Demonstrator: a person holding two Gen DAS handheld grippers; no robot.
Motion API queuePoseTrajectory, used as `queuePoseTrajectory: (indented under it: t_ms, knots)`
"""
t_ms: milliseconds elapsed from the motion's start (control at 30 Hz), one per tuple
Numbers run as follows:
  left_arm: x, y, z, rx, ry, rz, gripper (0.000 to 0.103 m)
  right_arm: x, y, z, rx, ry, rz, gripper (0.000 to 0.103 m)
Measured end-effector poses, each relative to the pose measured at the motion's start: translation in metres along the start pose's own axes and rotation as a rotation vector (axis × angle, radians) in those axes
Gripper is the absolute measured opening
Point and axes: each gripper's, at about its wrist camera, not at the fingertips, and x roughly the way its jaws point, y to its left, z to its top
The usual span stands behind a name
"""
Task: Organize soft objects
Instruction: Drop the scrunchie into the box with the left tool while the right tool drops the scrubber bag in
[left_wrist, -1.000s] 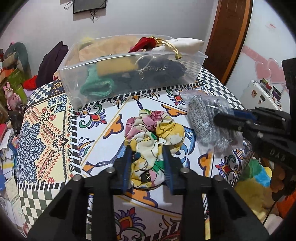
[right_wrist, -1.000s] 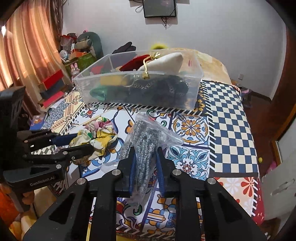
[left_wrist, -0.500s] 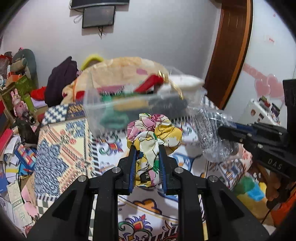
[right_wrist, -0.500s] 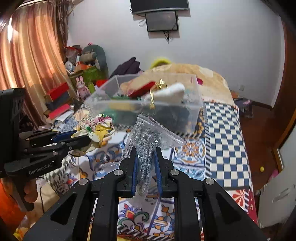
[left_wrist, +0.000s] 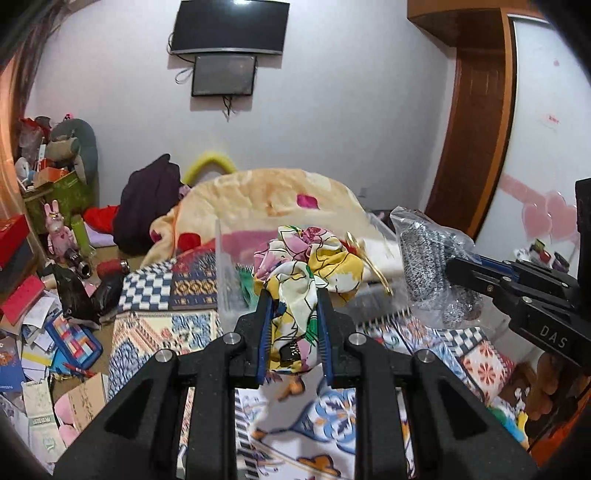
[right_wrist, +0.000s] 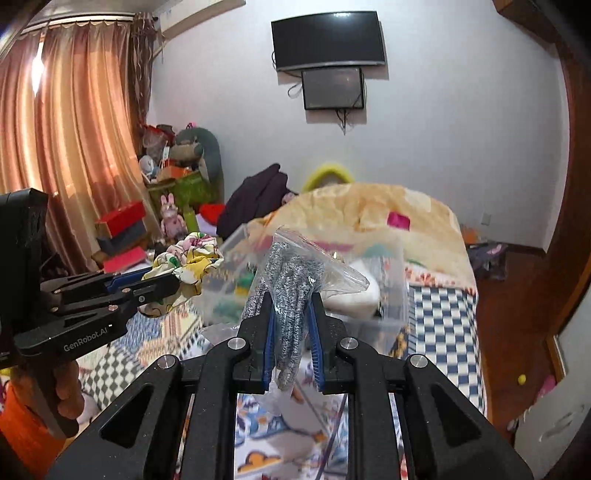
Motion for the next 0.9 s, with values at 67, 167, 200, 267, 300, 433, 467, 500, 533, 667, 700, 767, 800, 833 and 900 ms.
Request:
queuePoseTrajectory:
  t_ms: [67, 167, 200, 267, 300, 433, 467, 500, 533, 667, 700, 767, 800, 833, 900]
  knots:
    - [0.004, 0.002, 0.005, -0.009, -0.008, 0.004, 0.022, 0.004, 0.0, 0.007, 0.003, -0.014, 0.002, 0.015]
    - [0.012, 0.005, 0.014, -0.014, -0.018, 0.02, 0.022, 0.012, 0.001, 0.017, 0.001, -0.03, -0.003, 0.015]
    - [0.014, 0.004, 0.016, -0.015, -0.019, 0.025, 0.022, 0.013, 0.001, 0.019, -0.001, -0.033, -0.003, 0.015]
    - [0.02, 0.005, 0.018, -0.018, -0.018, 0.031, 0.022, 0.02, 0.002, 0.025, -0.003, -0.039, -0.006, 0.015]
    - [0.025, 0.006, 0.02, -0.02, -0.015, 0.034, 0.022, 0.022, 0.002, 0.026, -0.004, -0.04, -0.005, 0.015]
    - [0.041, 0.009, 0.025, -0.035, 0.003, 0.032, 0.022, 0.038, 0.003, 0.033, 0.002, -0.029, 0.003, 0.015]
    - [0.046, 0.01, 0.026, -0.038, 0.009, 0.031, 0.022, 0.042, 0.003, 0.034, 0.004, -0.024, 0.006, 0.015]
    - [0.051, 0.011, 0.026, -0.041, 0.018, 0.029, 0.022, 0.047, 0.004, 0.035, 0.006, -0.016, 0.009, 0.015]
    - [0.055, 0.011, 0.026, -0.044, 0.028, 0.03, 0.022, 0.051, 0.004, 0.036, 0.007, -0.01, 0.01, 0.015]
    - [0.075, 0.015, 0.024, -0.055, 0.063, 0.039, 0.022, 0.072, 0.01, 0.034, -0.009, 0.029, 0.011, 0.015]
    - [0.079, 0.015, 0.024, -0.054, 0.07, 0.042, 0.022, 0.077, 0.013, 0.033, -0.015, 0.041, 0.011, 0.015]
    - [0.087, 0.015, 0.022, -0.05, 0.084, 0.051, 0.022, 0.085, 0.014, 0.03, -0.022, 0.06, 0.01, 0.015]
    - [0.092, 0.016, 0.021, -0.05, 0.092, 0.051, 0.022, 0.089, 0.015, 0.028, -0.023, 0.071, 0.011, 0.015]
    - [0.095, 0.016, 0.02, -0.05, 0.101, 0.051, 0.022, 0.093, 0.015, 0.026, -0.023, 0.081, 0.012, 0.015]
    - [0.104, 0.016, 0.018, -0.047, 0.122, 0.045, 0.022, 0.1, 0.014, 0.024, -0.024, 0.102, 0.01, 0.015]
